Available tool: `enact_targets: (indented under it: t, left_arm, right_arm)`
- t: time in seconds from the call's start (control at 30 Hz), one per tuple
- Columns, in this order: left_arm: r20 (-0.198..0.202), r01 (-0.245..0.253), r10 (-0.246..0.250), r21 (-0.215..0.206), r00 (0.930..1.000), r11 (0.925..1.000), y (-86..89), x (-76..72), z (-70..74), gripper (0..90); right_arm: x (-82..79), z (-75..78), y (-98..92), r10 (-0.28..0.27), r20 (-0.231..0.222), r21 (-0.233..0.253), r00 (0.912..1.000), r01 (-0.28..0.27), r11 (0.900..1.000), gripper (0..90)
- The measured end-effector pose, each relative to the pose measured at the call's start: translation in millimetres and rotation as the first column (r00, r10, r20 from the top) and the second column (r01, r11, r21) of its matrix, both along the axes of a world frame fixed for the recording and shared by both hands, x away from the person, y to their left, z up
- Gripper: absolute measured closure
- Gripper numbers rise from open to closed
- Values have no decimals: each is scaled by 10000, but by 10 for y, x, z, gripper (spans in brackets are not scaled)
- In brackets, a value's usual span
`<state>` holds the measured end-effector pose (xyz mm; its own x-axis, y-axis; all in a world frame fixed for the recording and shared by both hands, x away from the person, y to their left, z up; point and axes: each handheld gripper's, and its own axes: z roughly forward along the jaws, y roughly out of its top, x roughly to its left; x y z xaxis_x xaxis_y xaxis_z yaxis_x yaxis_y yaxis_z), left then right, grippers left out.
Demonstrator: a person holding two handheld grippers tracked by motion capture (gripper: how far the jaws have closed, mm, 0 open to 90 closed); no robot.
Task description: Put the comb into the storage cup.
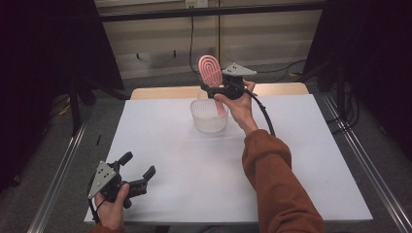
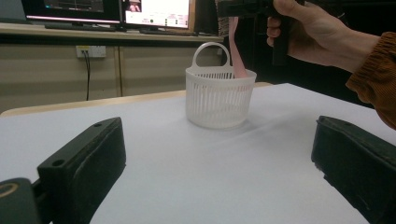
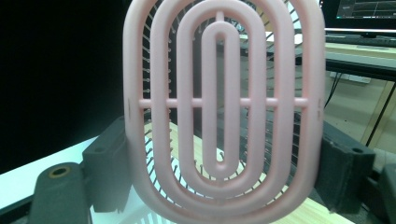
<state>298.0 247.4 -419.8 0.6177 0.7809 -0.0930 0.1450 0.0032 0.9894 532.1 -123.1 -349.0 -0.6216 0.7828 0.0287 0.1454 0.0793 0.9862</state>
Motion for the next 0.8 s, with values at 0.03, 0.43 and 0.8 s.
enact_targets:
  t: [0.03, 0.43, 0.8]
  left_arm:
    - [-12, 10, -9, 36, 10000, 10000, 2, 0, 0, 31]
    - [-41, 114, -113, 96, 9999, 9999, -7, 5, -5, 31]
    - [-58, 99, -98, 98, 9999, 9999, -14, 2, -4, 31]
  right_arm:
    - [-1, -9, -5, -7, -5, -1, 10000, 7, 10000, 193]
    - [-17, -112, -28, 9, -121, -142, 9999, -11, 9999, 193]
    - [-54, -218, -50, -57, -282, -112, 9996, 54, 9999, 193]
